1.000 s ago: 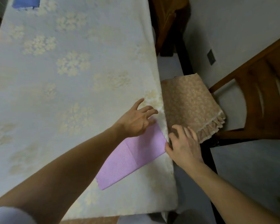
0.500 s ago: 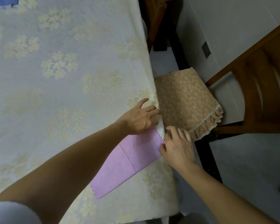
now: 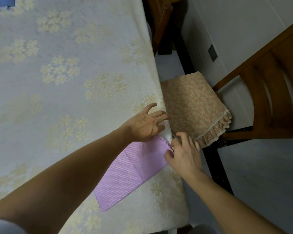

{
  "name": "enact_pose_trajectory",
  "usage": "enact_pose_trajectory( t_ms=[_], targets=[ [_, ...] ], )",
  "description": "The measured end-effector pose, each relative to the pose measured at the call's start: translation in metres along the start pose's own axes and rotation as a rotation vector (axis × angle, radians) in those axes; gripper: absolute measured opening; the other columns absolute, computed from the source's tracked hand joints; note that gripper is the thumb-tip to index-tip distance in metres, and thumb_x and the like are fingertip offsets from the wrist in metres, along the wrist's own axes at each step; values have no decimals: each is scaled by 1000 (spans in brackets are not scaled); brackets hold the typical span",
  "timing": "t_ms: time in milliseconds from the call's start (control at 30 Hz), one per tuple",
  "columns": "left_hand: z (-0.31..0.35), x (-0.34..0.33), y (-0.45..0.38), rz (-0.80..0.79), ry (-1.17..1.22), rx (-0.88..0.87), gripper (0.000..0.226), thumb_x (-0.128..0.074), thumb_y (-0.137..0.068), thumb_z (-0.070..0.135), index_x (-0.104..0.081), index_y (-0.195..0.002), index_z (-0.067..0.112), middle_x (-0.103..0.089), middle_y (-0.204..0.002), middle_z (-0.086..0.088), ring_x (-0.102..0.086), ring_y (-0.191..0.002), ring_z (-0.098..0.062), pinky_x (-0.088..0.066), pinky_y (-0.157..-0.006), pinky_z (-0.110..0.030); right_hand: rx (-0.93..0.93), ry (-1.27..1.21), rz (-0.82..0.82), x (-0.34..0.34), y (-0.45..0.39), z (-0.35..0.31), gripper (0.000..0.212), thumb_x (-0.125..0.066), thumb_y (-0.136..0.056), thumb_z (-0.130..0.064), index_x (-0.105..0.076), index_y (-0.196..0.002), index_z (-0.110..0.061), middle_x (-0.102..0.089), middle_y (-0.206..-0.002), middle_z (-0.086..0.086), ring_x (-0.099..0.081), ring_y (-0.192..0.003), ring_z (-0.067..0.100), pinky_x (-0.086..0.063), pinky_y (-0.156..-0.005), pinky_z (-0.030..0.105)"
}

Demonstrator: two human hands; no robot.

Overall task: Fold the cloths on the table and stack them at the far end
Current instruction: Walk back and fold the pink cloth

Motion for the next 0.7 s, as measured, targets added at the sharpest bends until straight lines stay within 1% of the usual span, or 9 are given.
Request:
enact_pose_trajectory(
  t_ms=[133,267,300,400,433,600,700],
  targets=[
    [-6,13,9,40,31,-16,30,-29,-92,25,-56,-83,15,-56,-135,-13,-49,-127,-27,-14,-118,-57,-20,-97,-13,-2,-1,-2,16,-75,-66,-25,-66,-77,-17,-56,-109,4,-61,-95,29,-45,-81,43],
    [-13,19,16,45,66,9,35,-25,-90,26,-56,-80,14,-56,-137,-12,-49,-129,-26,-15,-118,-57,3,-143,6,2,-3,-5,12,-77,-67,-17,-68,-75,-15,-57,-109,5,-61,-96,30,-45,-81,43],
    [-15,20,17,35,45,13,32,-28,-88,25,-57,-80,13,-55,-138,-13,-49,-129,-26,-16,-117,-59,10,-136,6,4,-3,-6,11,-78,-69,-17,-69,-75,-16,-57,-110,4,-61,-97,29,-45,-82,43],
    [-21,23,15,-6,-47,51,14,-55,-80,22,-65,-82,12,-55,-137,-15,-49,-129,-27,-20,-114,-62,34,-95,27,12,-8,-7,8,-77,-75,-19,-70,-75,-15,-59,-113,5,-61,-100,29,-45,-86,44],
    [-23,25,13,-19,-65,73,13,-60,-78,21,-68,-84,12,-55,-137,-15,-49,-129,-27,-20,-114,-63,38,-80,41,16,-11,-7,8,-77,-76,-19,-71,-75,-14,-59,-113,5,-61,-99,29,-45,-86,45],
    [-30,39,-1,-40,-117,145,15,-64,-85,24,-70,-96,15,-51,-142,-16,-45,-134,-29,-14,-115,-62,44,-25,100,40,-23,-3,7,-76,-80,-16,-72,-76,-12,-60,-116,5,-61,-99,30,-45,-87,46],
    [-32,47,-5,6,-178,143,7,-69,-83,22,-71,-89,18,-58,-134,-16,-52,-126,-28,-20,-113,-61,42,-17,131,54,-26,-2,9,-75,-78,-12,-70,-71,-11,-61,-116,6,-62,-96,31,-45,-86,47]
  ],
)
Point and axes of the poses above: each hand's wrist, its own y-axis away from the middle knuckle, its own x-axis out of the back of the hand, z = x × y, the point moved 1 cm from there along -y, towards the middle knuckle
